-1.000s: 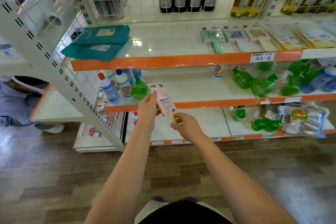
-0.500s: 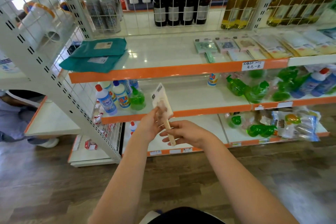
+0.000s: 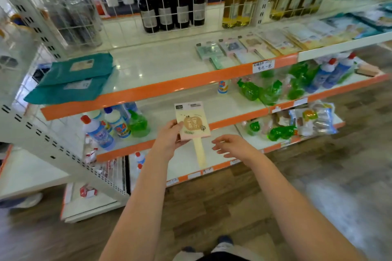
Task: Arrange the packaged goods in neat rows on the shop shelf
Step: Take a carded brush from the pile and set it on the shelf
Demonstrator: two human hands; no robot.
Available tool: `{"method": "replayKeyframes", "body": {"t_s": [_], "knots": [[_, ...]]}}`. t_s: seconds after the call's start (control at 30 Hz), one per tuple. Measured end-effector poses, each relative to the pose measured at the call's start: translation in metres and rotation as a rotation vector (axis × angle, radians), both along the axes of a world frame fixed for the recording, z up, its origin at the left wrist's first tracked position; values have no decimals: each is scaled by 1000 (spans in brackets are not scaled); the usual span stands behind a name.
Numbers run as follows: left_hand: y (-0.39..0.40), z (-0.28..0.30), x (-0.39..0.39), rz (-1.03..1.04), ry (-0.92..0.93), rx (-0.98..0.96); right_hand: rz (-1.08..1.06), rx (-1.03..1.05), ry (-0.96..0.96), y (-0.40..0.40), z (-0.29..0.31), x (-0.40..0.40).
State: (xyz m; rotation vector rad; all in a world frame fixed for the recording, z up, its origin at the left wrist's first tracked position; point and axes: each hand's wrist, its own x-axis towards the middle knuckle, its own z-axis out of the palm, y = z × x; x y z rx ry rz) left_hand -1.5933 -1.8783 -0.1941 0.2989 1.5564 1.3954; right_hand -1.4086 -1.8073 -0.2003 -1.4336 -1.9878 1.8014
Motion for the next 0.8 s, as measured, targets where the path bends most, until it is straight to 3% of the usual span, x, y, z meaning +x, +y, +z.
{"method": "replayKeyframes", "body": {"t_s": [0.13,0.3,0.63,0.8], "knots": [[15,-13,14,-97,-24,-39,-14,274,-265,9,-16,21],[36,-27,32,-224,-51,-58,-57,416,-451,12,-33,44],[84,-22,79,-379,-44,-77,-79,619,-636,41,-29,89],[119,-2,92,-361,10,-33,-74,667,-593,82,-12,104]]}}
